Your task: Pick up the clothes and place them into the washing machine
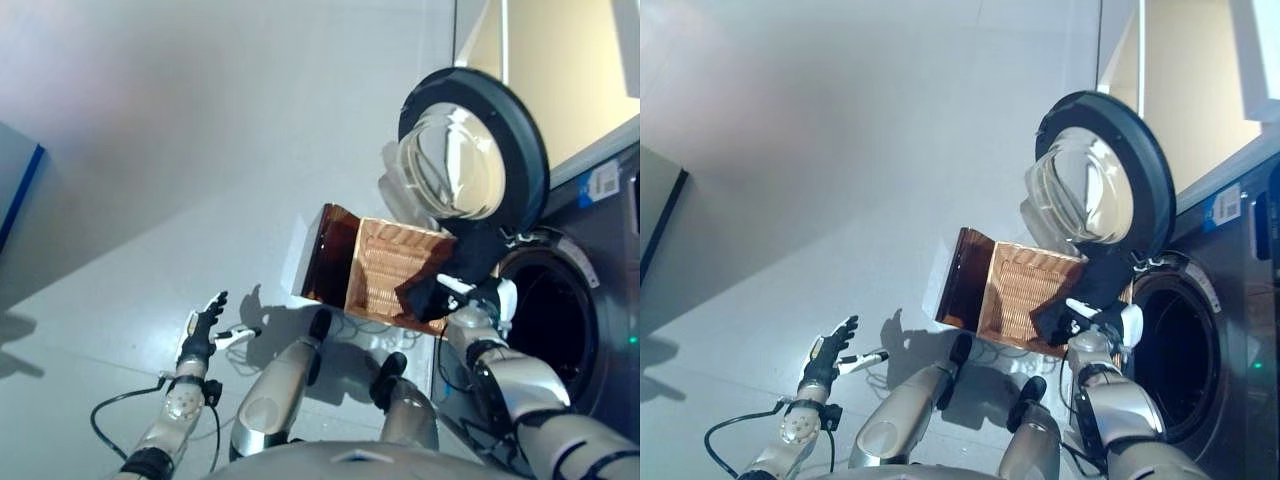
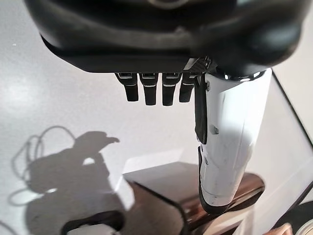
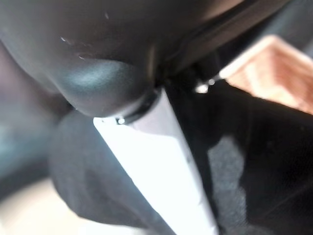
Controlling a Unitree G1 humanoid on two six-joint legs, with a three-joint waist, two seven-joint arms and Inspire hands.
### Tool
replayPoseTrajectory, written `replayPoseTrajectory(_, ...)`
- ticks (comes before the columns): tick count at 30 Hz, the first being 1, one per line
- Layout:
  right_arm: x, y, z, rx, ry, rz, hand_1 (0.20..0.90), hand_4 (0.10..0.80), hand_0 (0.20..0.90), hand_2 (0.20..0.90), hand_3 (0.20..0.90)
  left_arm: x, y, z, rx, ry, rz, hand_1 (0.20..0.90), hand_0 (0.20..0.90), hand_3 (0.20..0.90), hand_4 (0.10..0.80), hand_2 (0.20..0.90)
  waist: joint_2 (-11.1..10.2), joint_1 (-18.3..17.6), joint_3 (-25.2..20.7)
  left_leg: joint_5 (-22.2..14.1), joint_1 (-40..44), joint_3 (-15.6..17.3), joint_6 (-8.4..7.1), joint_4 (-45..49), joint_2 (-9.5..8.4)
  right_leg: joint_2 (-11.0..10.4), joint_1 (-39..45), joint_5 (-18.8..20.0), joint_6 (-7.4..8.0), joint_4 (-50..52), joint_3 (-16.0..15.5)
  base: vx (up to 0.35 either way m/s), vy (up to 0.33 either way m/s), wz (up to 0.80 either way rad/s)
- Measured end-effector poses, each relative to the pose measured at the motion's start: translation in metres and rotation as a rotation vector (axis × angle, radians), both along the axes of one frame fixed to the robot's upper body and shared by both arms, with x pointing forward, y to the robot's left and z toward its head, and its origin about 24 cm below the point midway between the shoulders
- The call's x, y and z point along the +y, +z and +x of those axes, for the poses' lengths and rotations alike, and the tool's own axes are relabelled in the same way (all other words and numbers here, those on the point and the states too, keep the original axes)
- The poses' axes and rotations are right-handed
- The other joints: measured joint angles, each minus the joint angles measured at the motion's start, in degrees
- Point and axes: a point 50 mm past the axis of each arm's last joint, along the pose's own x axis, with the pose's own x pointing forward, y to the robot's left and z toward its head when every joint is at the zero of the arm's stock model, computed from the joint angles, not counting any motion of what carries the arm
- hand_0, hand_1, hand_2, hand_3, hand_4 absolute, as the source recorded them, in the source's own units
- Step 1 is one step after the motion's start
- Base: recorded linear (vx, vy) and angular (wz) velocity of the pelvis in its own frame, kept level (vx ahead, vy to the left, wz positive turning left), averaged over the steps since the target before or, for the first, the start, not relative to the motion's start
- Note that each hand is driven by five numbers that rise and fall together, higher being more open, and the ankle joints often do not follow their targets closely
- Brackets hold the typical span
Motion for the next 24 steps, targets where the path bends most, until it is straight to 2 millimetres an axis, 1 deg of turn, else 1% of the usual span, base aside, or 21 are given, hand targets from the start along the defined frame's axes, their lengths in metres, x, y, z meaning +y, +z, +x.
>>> replayPoseTrajectory(2,-0.002,-0.008,-0.011,-0.025,-0.086,0.09,0.2,0.3,0.2,0.2,0.2,0.002,-0.009,-0.014,0.058,0.015,0.001,0.9,0.9,0.9,0.8,0.9,0.1,-1.1,-1.3,0.0,0.3,1.4,0.0,-0.8,0.19,0.2,-0.2,1.2,0.34,-1.5,1.2,0.009,0.028,-0.4)
replayPoseTrajectory(3,-0.004,-0.012,-0.017,-0.049,-0.146,0.147,0.2,0.3,0.2,0.2,0.2,0.002,-0.012,-0.017,0.08,0.017,-0.002,0.9,0.9,0.9,0.8,0.9,0.3,-1.7,-1.3,0.0,0.6,2.3,0.01,-1.2,0.4,0.4,-0.2,2.0,0.14,-2.3,1.4,0.005,0.03,-0.44)
replayPoseTrajectory(6,0.001,-0.022,-0.029,-0.204,-0.33,0.327,0.2,0.3,0.2,0.2,0.2,0.0,-0.018,-0.027,0.12,0.033,-0.017,0.9,0.9,0.9,0.8,0.9,1.0,-3.4,-1.5,0.0,1.2,4.2,0.35,-1.7,0.72,0.9,-0.2,3.1,0.25,-3.7,3.1,0.004,0.055,-0.37)
replayPoseTrajectory(8,0.002,-0.026,-0.036,-0.268,-0.401,0.394,0.2,0.3,0.2,0.2,0.2,-0.007,-0.02,-0.026,0.117,0.044,-0.046,0.9,0.9,0.9,0.8,0.9,2.2,-4.3,-1.5,0.0,1.9,5.2,0.39,-2.5,0.81,1.0,-0.2,3.6,0.23,-4.3,4.2,-0.014,0.045,-0.27)
replayPoseTrajectory(10,-0.001,-0.028,-0.041,-0.341,-0.497,0.451,0.2,0.3,0.2,0.2,0.2,-0.017,-0.021,-0.025,0.106,0.043,-0.083,0.9,0.9,0.9,0.8,0.9,3.9,-4.9,-1.7,0.0,2.0,5.7,0.42,-2.7,0.8,0.9,-0.2,4.0,0.35,-4.6,4.6,-0.021,0.044,-0.16)
replayPoseTrajectory(12,-0.002,-0.024,-0.038,-0.439,-0.576,0.501,0.2,0.3,0.2,0.2,0.2,-0.025,-0.023,-0.026,0.107,0.024,-0.107,0.9,0.9,0.9,0.8,0.9,5.8,-5.8,-1.5,0.0,2.0,5.8,0.44,-2.9,0.8,1.0,-0.5,4.0,0.41,-4.8,4.9,-0.02,0.052,-0.1)
replayPoseTrajectory(13,-0.003,-0.02,-0.035,-0.498,-0.611,0.52,0.2,0.3,0.2,0.2,0.2,-0.032,-0.024,-0.027,0.113,0.021,-0.128,0.9,0.9,0.9,0.8,0.9,7.0,-5.8,-1.4,0.0,2.0,6.2,0.44,-3.1,0.77,1.0,-1.1,4.0,0.43,-4.8,5.6,-0.015,0.05,-0.25)
replayPoseTrajectory(16,-0.008,-0.008,-0.025,-0.607,-0.659,0.532,0.2,0.3,0.2,0.2,0.2,-0.047,-0.027,-0.03,0.129,0.001,-0.174,0.9,0.9,0.9,0.8,0.9,9.4,-5.8,-1.4,0.0,1.7,6.7,0.41,-3.7,0.56,0.9,-2.3,4.4,0.53,-4.5,6.7,-0.004,0.031,-0.25)
replayPoseTrajectory(19,-0.013,0.006,-0.013,-0.681,-0.701,0.532,0.2,0.3,0.2,0.2,0.2,-0.055,-0.028,-0.031,0.133,-0.014,-0.199,0.9,0.9,0.9,0.8,0.9,10.8,-6.1,-1.3,0.2,1.0,6.8,0.48,-3.8,0.64,1.0,-3.5,4.4,0.52,-3.8,7.1,-0.01,0.026,-0.06)
replayPoseTrajectory(20,-0.016,0.012,-0.008,-0.711,-0.72,0.529,0.2,0.3,0.2,0.2,0.2,-0.057,-0.028,-0.031,0.128,-0.026,-0.204,0.9,0.9,0.9,0.8,0.9,11.2,-6.4,-1.3,0.6,0.9,6.8,0.94,-4.1,0.64,1.0,-4.2,4.3,0.49,-3.4,7.3,-0.023,0.049,-0.03)
replayPoseTrajectory(21,-0.021,0.023,0.0,-0.749,-0.741,0.527,0.2,0.3,0.2,0.2,0.2,-0.06,-0.028,-0.031,0.127,-0.04,-0.208,0.9,0.9,0.9,0.8,0.9,11.9,-6.6,-0.9,0.9,0.9,6.9,1.47,-4.6,0.61,0.9,-4.4,4.1,0.46,-3.1,7.3,-0.029,0.062,-0.02)
replayPoseTrajectory(22,-0.029,0.034,0.007,-0.78,-0.751,0.519,0.2,0.3,0.2,0.2,0.2,-0.061,-0.028,-0.03,0.125,-0.041,-0.214,0.9,0.9,0.9,0.8,0.9,12.7,-6.8,-0.6,1.0,0.9,6.9,1.61,-4.7,0.54,0.9,-4.6,4.1,0.49,-3.0,7.4,-0.028,0.07,0.0)
replayPoseTrajectory(23,-0.037,0.049,0.016,-0.823,-0.763,0.515,0.2,0.3,0.2,0.2,0.2,-0.062,-0.027,-0.03,0.12,-0.043,-0.219,0.9,0.9,0.9,0.8,0.9,13.6,-6.9,-0.3,1.2,1.0,7.1,1.89,-5.0,0.47,0.7,-4.7,4.1,0.51,-3.1,7.5,-0.017,0.046,-0.06)
replayPoseTrajectory(24,-0.048,0.069,0.027,-0.873,-0.761,0.495,0.2,0.3,0.2,0.2,0.2,-0.063,-0.026,-0.028,0.11,-0.035,-0.228,0.9,0.9,0.9,0.8,0.9,14.4,-6.9,0.0,1.6,1.0,7.4,1.98,-5.6,0.23,0.4,-5.5,4.1,0.59,-2.6,8.1,-0.016,0.057,-0.1)
